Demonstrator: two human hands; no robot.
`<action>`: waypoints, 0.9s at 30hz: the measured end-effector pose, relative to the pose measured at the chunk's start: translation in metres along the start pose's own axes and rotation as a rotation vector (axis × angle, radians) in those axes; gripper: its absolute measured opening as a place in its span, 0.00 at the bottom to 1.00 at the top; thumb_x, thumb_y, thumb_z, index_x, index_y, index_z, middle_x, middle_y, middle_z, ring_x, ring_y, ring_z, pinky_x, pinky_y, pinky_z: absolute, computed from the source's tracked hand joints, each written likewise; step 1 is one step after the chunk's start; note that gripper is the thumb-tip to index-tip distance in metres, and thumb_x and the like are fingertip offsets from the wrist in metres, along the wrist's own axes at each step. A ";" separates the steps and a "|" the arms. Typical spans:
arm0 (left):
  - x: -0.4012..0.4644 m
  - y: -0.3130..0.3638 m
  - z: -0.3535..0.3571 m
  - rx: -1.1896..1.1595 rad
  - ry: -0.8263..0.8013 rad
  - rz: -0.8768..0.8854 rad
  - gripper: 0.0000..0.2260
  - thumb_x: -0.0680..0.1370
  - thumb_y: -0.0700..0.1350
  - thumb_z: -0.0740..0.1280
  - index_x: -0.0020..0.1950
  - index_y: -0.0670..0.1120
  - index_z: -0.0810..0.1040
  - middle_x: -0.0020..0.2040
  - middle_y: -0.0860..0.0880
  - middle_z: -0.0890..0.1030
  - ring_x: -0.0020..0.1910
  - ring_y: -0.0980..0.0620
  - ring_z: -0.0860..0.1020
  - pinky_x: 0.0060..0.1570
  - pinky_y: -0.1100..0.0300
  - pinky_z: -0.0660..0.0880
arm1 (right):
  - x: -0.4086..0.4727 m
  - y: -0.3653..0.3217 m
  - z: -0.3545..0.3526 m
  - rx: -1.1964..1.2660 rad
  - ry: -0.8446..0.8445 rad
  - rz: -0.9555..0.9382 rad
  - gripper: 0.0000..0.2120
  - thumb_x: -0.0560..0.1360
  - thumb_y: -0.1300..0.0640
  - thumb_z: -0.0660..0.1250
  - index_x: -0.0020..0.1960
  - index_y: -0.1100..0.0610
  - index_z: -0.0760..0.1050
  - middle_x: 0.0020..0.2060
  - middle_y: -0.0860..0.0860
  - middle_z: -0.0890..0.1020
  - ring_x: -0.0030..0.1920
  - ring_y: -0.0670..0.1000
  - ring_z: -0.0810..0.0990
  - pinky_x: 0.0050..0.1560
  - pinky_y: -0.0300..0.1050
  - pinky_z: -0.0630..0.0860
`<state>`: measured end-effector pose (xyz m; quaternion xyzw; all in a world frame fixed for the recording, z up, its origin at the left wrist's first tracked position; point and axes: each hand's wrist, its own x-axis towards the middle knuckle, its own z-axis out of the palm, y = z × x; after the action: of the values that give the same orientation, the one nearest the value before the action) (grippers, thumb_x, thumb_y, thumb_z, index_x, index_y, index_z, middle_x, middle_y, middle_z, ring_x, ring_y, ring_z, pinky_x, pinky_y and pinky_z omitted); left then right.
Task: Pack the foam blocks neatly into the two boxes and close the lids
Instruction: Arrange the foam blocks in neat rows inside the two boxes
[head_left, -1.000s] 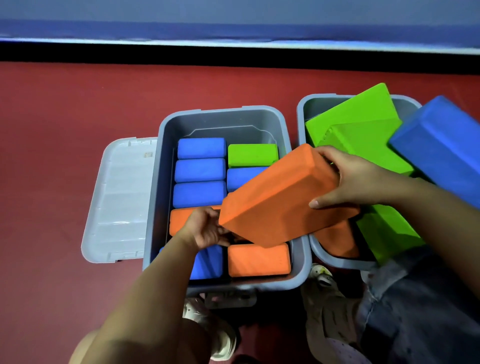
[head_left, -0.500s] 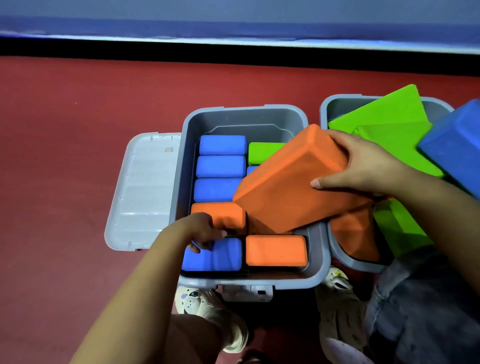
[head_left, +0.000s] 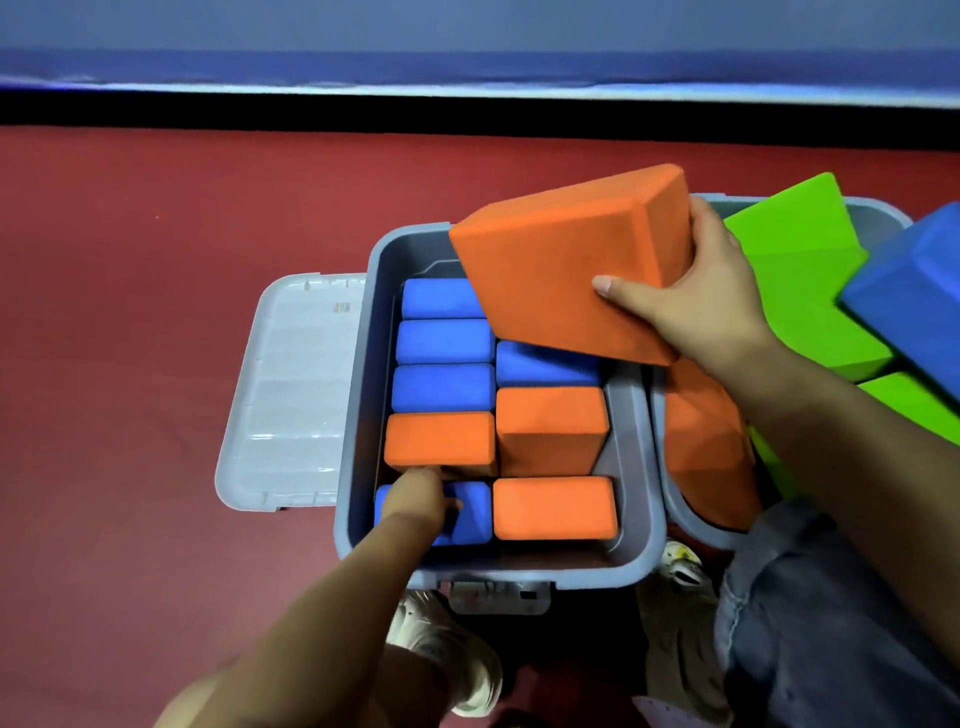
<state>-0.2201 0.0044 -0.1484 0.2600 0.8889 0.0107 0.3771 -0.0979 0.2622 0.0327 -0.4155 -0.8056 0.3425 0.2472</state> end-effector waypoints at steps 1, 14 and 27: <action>0.002 0.003 0.000 0.022 0.040 -0.004 0.13 0.77 0.45 0.68 0.60 0.42 0.76 0.59 0.42 0.79 0.56 0.43 0.77 0.52 0.54 0.73 | 0.001 -0.001 -0.001 -0.009 0.027 -0.002 0.44 0.61 0.46 0.78 0.72 0.54 0.62 0.64 0.54 0.72 0.63 0.51 0.71 0.57 0.31 0.62; 0.047 0.084 -0.100 0.206 0.263 0.253 0.13 0.79 0.50 0.62 0.50 0.42 0.78 0.53 0.40 0.78 0.52 0.40 0.77 0.44 0.55 0.71 | 0.023 0.020 -0.011 -0.030 0.064 -0.080 0.46 0.63 0.50 0.79 0.74 0.57 0.59 0.66 0.57 0.69 0.65 0.52 0.69 0.60 0.30 0.59; 0.021 0.092 0.006 0.345 0.170 0.555 0.30 0.75 0.67 0.50 0.56 0.43 0.74 0.52 0.43 0.76 0.53 0.42 0.72 0.55 0.53 0.68 | 0.044 0.019 -0.014 -0.052 -0.148 -0.141 0.44 0.61 0.46 0.79 0.71 0.52 0.63 0.63 0.50 0.72 0.59 0.41 0.68 0.57 0.26 0.60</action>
<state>-0.1863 0.0924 -0.1467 0.5503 0.8011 -0.0162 0.2349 -0.1023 0.3121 0.0320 -0.3376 -0.8576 0.3329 0.1994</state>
